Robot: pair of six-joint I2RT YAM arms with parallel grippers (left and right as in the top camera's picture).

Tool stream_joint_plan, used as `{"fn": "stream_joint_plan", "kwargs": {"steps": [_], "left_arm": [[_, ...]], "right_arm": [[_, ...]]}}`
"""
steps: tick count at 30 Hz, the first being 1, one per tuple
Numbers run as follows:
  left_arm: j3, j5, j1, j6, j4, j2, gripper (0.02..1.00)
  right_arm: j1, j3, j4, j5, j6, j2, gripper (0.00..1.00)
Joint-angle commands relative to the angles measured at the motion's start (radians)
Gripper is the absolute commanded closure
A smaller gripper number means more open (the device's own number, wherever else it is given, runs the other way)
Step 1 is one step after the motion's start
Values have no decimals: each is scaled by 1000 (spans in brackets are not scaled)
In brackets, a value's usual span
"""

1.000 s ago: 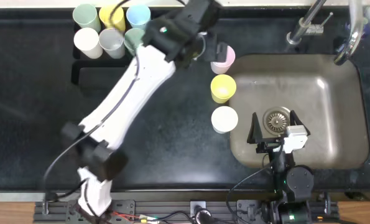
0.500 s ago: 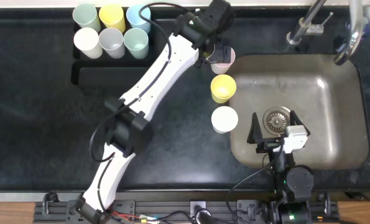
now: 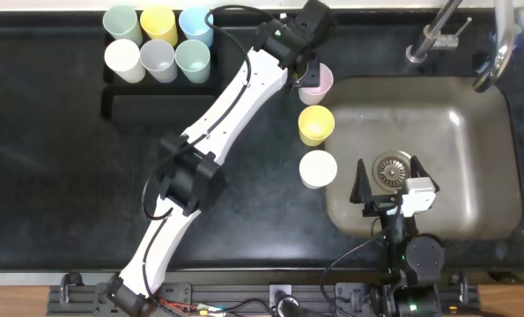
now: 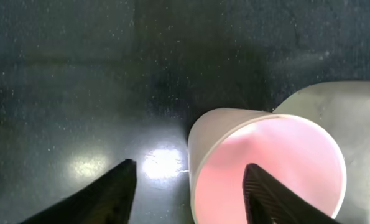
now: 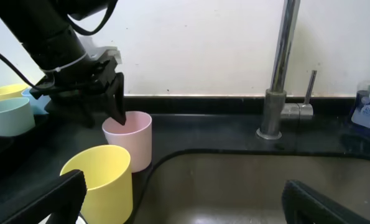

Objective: Store Cups

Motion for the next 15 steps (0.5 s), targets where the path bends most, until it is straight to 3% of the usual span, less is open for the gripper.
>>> {"fn": "stream_joint_plan", "kwargs": {"steps": [1,10,15], "left_arm": [[32,-16,2,-4,2,21,472],[32,-14,2,-4,3,38,492],[32,-15,2,-1,3,41,621]], "right_arm": [[-4,-13,5,1,-3,-8,3],[-4,-13,5,0,-3,-8,7],[-4,-13,5,0,-3,-8,3]]}}
